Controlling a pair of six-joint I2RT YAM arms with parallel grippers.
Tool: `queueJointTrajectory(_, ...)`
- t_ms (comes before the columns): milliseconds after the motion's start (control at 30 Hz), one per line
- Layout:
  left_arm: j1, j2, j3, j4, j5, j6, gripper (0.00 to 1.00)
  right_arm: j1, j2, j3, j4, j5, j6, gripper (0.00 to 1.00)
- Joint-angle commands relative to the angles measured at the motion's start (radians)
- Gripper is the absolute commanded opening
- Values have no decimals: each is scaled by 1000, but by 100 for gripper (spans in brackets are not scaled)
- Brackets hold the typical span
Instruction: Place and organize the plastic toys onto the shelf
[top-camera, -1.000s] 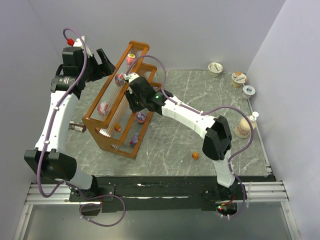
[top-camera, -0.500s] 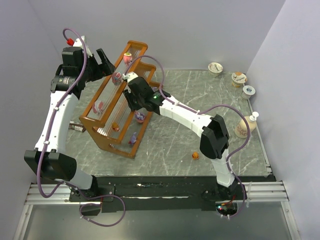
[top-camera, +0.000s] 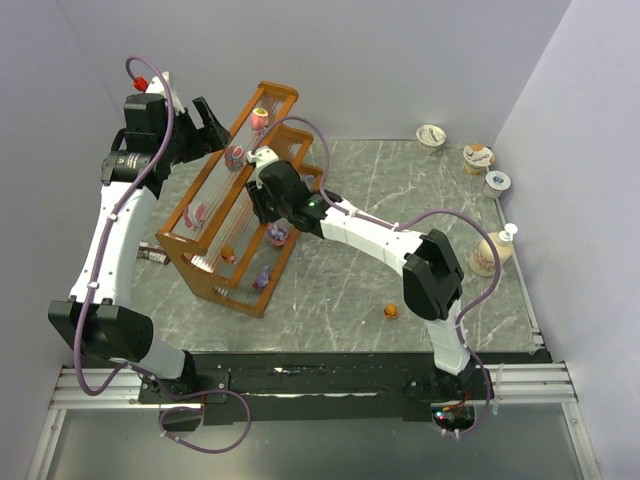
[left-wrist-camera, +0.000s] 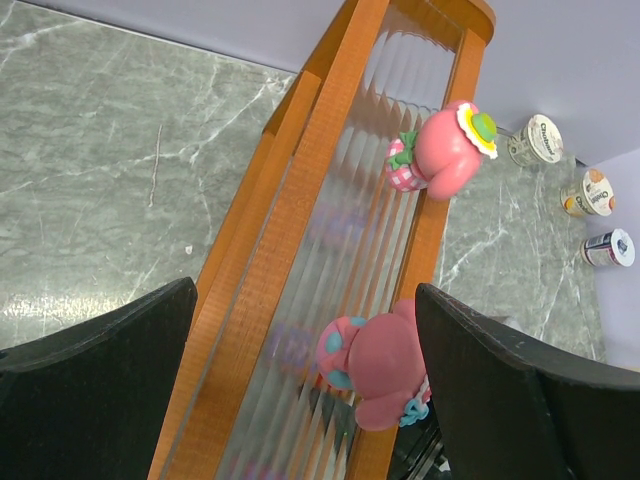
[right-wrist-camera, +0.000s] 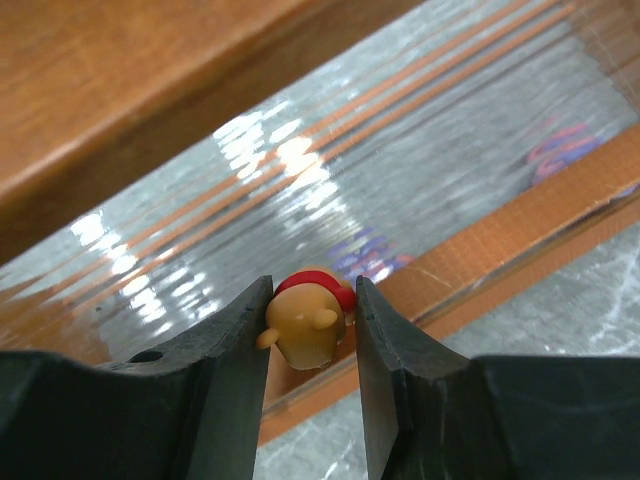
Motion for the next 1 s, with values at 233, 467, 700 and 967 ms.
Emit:
queueJointTrajectory(233,1,-21,18,17,-24,4,96,10,-42,-111,62,16,-10,4)
queueJointTrajectory(467,1,-20,15,14,-27,4,96,12,-36,-126,65,27,-11,8)
queueJointTrajectory(700,1,-20,17,9,-28,5,96,10,-44,-161,108,21,-30,10)
queueJointTrajectory(967,1,-16,24,3,-29,5,96,10,-47,-184,133,15,-54,12)
